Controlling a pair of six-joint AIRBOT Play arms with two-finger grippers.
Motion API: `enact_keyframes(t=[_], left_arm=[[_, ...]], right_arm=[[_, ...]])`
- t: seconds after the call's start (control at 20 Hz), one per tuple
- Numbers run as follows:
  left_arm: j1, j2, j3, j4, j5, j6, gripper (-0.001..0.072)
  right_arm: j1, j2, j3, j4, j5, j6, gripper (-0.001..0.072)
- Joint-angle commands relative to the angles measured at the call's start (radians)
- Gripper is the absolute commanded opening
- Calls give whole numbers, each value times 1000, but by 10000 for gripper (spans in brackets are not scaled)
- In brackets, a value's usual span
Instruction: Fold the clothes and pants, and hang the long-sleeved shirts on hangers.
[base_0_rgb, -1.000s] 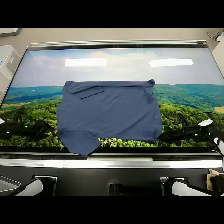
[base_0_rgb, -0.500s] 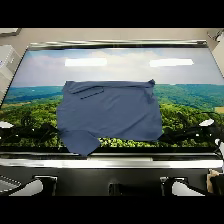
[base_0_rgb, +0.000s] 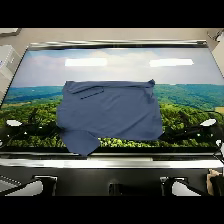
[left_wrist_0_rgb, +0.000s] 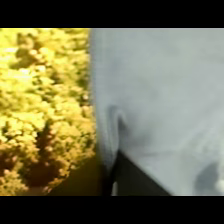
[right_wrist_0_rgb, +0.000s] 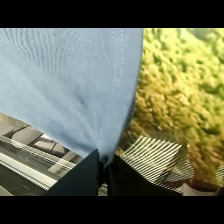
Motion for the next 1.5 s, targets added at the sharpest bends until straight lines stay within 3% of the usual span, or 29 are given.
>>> enact_keyframes(t=[0.0, 0.2, 0.35, 0.45, 0.55, 0.7, 0.85, 1.0, 1.2, 1.45], left_arm=[[-13, -7, 27, -48, -19, 7, 17], [-15, -1, 176, -138, -119, 50, 16], [-60, 2, 414, -158, -135, 12, 14], [-98, 0, 626, -153, -119, -32, 14], [-128, -6, 862, -71, -117, -110, 14], [-142, -4, 1239, 90, -164, -237, 14], [-142, 31, 1558, 130, -255, -289, 14], [-142, 212, 1528, 131, -269, -339, 14], [-142, 468, 1365, 185, -330, -438, 13], [-142, 431, 1365, 246, -345, -476, 13]], right_arm=[[0, 23, 1, 14, 1, -12, 33], [25, 110, 19, 170, -11, -79, 31], [177, 161, 154, 171, -151, -44, 31], [304, 161, 339, 55, -290, 68, 31], [413, 161, 559, -200, -428, 230, 31], [471, 163, 894, -587, -465, 511, 31], [469, 195, 1162, -612, -339, 478, 31], [469, 294, 1308, -546, -169, 373, 31], [469, 482, 1328, -533, -77, 405, 30], [469, 435, 1328, -552, -53, 472, 30]])
